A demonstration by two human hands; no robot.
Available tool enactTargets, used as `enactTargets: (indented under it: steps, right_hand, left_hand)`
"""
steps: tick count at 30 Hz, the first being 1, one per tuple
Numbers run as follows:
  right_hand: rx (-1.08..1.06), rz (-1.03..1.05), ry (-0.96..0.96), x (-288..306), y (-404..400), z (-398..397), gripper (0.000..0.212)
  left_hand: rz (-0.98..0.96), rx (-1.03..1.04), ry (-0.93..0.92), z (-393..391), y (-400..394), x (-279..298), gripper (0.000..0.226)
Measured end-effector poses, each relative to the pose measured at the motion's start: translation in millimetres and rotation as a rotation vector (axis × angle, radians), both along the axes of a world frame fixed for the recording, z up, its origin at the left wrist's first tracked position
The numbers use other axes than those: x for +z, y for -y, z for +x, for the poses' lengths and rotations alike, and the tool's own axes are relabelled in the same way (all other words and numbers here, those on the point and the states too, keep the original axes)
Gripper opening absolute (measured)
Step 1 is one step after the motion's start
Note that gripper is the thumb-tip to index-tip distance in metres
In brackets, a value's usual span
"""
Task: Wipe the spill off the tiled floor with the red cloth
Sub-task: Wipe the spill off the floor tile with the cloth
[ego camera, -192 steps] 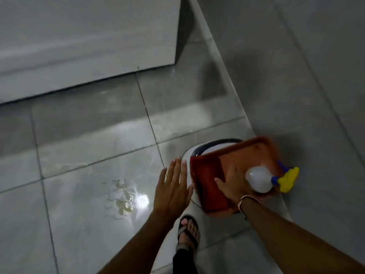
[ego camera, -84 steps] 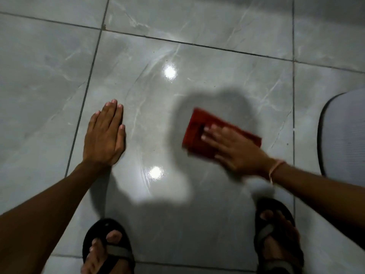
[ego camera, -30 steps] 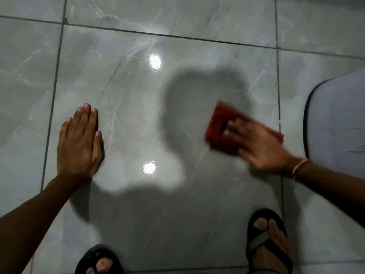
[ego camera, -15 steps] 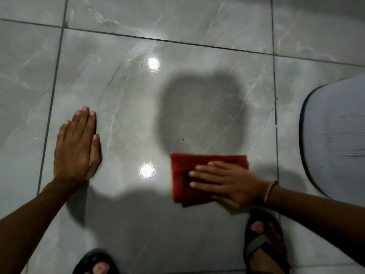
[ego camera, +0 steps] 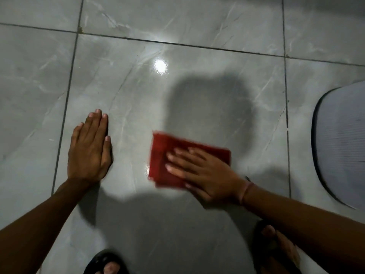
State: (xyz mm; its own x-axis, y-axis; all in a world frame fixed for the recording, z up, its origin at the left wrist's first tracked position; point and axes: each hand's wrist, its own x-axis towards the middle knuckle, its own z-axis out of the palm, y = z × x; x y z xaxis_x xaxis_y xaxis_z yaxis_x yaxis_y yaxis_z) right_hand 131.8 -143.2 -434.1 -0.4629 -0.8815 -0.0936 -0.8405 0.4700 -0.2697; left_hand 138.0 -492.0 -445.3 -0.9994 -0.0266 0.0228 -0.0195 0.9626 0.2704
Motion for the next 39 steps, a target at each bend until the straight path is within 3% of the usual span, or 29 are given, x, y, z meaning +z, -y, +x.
enactTargets:
  steps: [3,6,9,11,15,20,25,29,33,39]
  right_hand:
    - [0.096,0.113,-0.015,3,-97,2,0.061]
    - [-0.133,0.21,-0.093,7,-136,-73,0.061]
    - [-0.439,0.119,-0.155,13,-70,-154,0.062]
    - [-0.503,0.068,-0.17,13,5,-180,0.063]
    - [-0.227,0.008,-0.13,7,89,-125,0.062]
    - [0.14,0.012,-0.066,1,-12,-25,0.059]
    - [-0.007,0.109,-0.171,1,-62,-97,0.06]
    - [-0.239,0.137,-0.233,4,0,-145,0.062]
    - [-0.322,0.093,-0.183,5,54,-138,0.067]
    - [-0.095,0.033,-0.088,-1,18,-57,0.06]
  left_hand:
    - [-0.007,0.009,-0.007,0,-1,1,0.059]
    - [-0.014,0.012,0.004,-1,-2,2,0.059]
    - [-0.008,0.014,0.018,-1,-2,2,0.059]
    - [-0.005,0.013,0.018,-1,-2,3,0.059]
    - [-0.025,0.012,0.028,-1,-1,3,0.059]
    - [-0.039,0.007,0.049,0,0,2,0.061]
    - [-0.033,0.01,0.047,-1,-2,4,0.061]
    - [-0.033,0.01,0.039,-2,-3,4,0.06]
    - [-0.022,0.011,0.043,-1,0,6,0.061]
    - [-0.01,0.008,0.06,-2,-3,8,0.062]
